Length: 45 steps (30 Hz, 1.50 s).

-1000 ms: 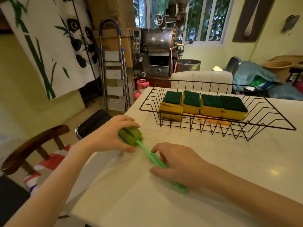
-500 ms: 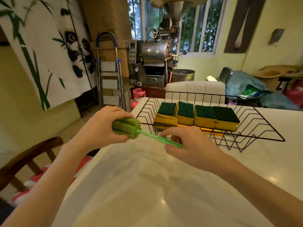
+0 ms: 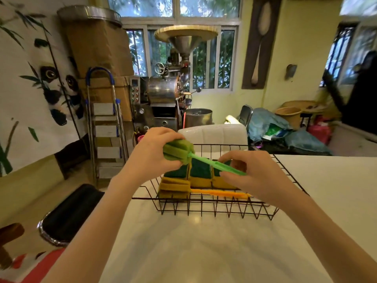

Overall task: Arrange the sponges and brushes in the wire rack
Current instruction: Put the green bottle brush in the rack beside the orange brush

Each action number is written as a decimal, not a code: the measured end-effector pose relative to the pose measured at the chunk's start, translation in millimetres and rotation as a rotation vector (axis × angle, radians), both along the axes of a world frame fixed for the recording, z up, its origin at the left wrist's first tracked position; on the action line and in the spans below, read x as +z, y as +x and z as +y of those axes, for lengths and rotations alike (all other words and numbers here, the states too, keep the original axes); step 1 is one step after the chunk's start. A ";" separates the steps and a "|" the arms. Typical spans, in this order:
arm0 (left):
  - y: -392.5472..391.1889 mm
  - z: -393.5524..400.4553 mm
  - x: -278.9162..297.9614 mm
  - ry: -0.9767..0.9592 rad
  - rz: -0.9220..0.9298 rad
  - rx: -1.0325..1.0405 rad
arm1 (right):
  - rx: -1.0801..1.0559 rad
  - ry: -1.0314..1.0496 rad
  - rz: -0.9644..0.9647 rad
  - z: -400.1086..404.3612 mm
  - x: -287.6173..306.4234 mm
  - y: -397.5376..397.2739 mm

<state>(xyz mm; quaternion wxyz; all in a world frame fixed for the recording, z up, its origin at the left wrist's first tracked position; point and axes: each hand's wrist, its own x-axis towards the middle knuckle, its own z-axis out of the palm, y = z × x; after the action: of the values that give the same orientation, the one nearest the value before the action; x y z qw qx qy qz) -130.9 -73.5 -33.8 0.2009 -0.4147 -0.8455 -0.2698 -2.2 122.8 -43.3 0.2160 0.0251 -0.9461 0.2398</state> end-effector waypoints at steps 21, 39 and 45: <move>-2.6 70.2 -14.8 0.478 0.003 -0.020 | 0.012 -0.709 0.048 30.3 -13.5 -27.8; 19.6 77.1 -11.5 0.116 -1.025 -0.412 | 0.193 -1.200 0.251 21.0 -15.8 -24.0; 7.9 70.2 -12.6 -0.010 -0.811 -0.360 | -0.065 -0.660 0.055 28.4 -9.6 -20.9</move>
<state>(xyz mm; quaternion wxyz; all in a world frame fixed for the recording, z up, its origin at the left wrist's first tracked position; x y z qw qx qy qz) -123.0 -3.3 -46.4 -0.1990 -0.4168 -0.7715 -0.4375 -23.1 151.3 -52.9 0.2456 -0.0697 -0.8115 0.5256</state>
